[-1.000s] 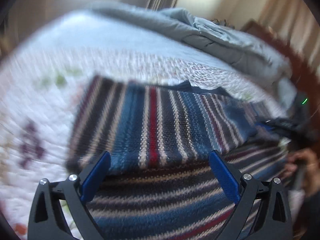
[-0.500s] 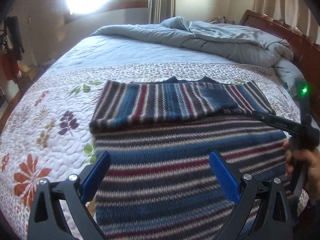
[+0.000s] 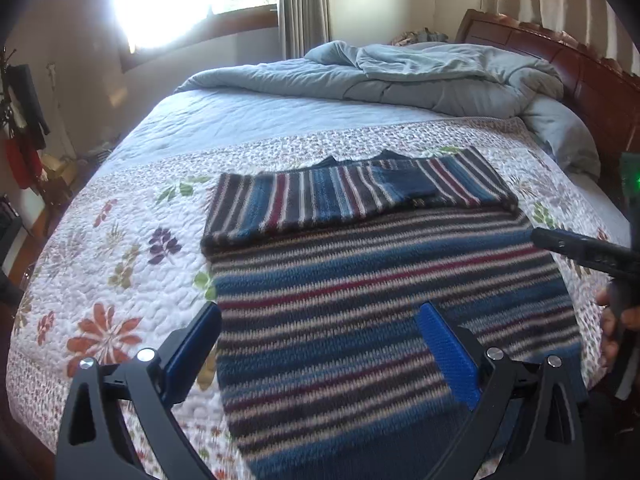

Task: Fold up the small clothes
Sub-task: 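Release the sleeve with the right gripper and pull both tools back, then grasp the ribbed hem with both grippers and lift it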

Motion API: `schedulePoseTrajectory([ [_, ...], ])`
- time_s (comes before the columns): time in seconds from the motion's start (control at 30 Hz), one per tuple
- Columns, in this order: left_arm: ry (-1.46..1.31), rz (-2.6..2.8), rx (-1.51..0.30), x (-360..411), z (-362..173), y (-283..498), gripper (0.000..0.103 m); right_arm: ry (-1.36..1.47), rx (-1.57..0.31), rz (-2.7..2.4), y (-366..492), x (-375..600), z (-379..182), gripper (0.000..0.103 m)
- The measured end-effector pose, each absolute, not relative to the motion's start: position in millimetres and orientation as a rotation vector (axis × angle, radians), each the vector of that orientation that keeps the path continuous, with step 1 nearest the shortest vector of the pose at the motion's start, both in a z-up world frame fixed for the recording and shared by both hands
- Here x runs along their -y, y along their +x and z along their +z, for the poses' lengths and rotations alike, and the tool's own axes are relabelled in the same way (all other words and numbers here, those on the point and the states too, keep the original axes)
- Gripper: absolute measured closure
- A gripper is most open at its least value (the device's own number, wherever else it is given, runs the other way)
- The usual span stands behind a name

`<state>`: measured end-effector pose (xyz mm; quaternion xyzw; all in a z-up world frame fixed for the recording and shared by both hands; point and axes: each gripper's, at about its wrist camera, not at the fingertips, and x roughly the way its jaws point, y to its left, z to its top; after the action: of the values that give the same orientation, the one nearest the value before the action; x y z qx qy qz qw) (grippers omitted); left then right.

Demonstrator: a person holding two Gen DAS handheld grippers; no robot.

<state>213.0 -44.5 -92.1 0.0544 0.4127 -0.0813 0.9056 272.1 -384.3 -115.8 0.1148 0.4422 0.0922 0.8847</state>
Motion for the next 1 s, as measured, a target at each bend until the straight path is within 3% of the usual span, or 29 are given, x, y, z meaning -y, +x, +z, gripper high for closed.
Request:
schedulePoseTrajectory([
  [0.07,0.059,-0.224,-0.884,37,-91,199,0.004,0.227,-0.924,0.203,251,384,-107,0.012],
  [0.3,-0.322,-0.416,-1.030,-26,-116,160,0.004,0.192,-0.980,0.155,183,411,-107,0.012],
  [0.77,-0.795,-0.436,-1.297,-84,-217,136,0.004,0.638,-1.177,0.180,112,486,-171,0.011],
  [0.83,-0.812,-0.383,-1.337,-85,-231,133,0.004,0.635,-1.179,0.182,108,485,-174,0.014],
  [0.9,-0.833,-0.356,-1.353,-87,-241,128,0.004,0.636,-1.193,0.202,106,483,-177,0.027],
  [1.0,-0.848,-0.355,-1.355,-87,-247,124,0.004,0.647,-1.213,0.210,105,484,-184,0.031],
])
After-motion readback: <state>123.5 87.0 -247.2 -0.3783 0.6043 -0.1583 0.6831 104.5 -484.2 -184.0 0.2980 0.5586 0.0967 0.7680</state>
